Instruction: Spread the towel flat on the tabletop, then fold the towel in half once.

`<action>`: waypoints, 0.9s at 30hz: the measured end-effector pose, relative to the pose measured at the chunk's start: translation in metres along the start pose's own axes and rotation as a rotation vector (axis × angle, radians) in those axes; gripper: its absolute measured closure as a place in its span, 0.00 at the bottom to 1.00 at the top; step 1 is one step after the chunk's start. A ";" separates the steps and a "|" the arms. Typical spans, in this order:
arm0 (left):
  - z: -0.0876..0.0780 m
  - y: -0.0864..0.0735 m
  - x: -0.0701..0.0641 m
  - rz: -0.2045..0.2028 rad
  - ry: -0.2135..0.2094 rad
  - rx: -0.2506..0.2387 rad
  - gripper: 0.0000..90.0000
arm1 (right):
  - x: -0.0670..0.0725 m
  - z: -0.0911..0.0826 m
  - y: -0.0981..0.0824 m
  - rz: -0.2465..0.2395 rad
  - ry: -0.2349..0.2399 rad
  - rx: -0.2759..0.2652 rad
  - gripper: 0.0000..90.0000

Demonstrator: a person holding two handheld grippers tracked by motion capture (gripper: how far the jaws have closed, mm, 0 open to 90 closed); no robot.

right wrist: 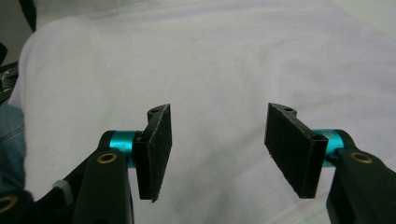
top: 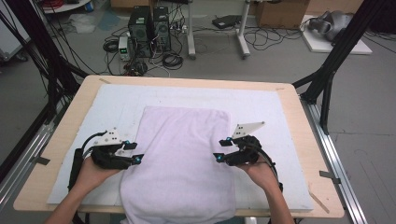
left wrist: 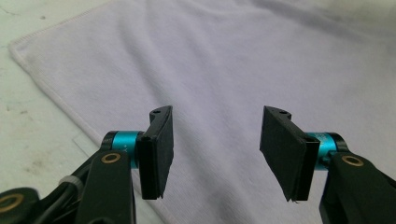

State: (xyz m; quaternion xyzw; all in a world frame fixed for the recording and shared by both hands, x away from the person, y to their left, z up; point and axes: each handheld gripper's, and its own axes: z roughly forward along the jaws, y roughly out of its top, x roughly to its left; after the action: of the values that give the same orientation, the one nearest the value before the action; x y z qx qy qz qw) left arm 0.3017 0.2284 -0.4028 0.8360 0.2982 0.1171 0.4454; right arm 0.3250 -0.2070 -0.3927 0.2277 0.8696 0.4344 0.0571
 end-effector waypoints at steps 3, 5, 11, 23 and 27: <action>0.004 0.006 0.007 -0.014 0.016 0.010 0.47 | -0.006 0.001 0.005 -0.005 -0.008 0.000 0.44; 0.005 0.008 0.009 -0.015 0.019 0.005 0.46 | -0.010 0.003 0.008 -0.007 -0.011 0.004 0.42; 0.008 0.009 0.011 -0.019 0.020 0.005 0.46 | -0.012 0.003 0.012 -0.015 -0.013 0.006 0.40; 0.008 0.033 0.022 0.005 0.046 -0.006 0.47 | -0.028 0.001 0.013 -0.008 -0.018 0.009 0.41; 0.014 0.043 0.039 -0.019 0.063 0.003 0.48 | -0.041 0.000 0.021 -0.005 -0.033 0.021 0.41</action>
State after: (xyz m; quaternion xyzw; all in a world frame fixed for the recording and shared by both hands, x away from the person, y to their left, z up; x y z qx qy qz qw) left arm 0.3560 0.2237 -0.3787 0.8298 0.3203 0.1388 0.4354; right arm 0.3686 -0.2142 -0.3801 0.2333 0.8735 0.4215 0.0702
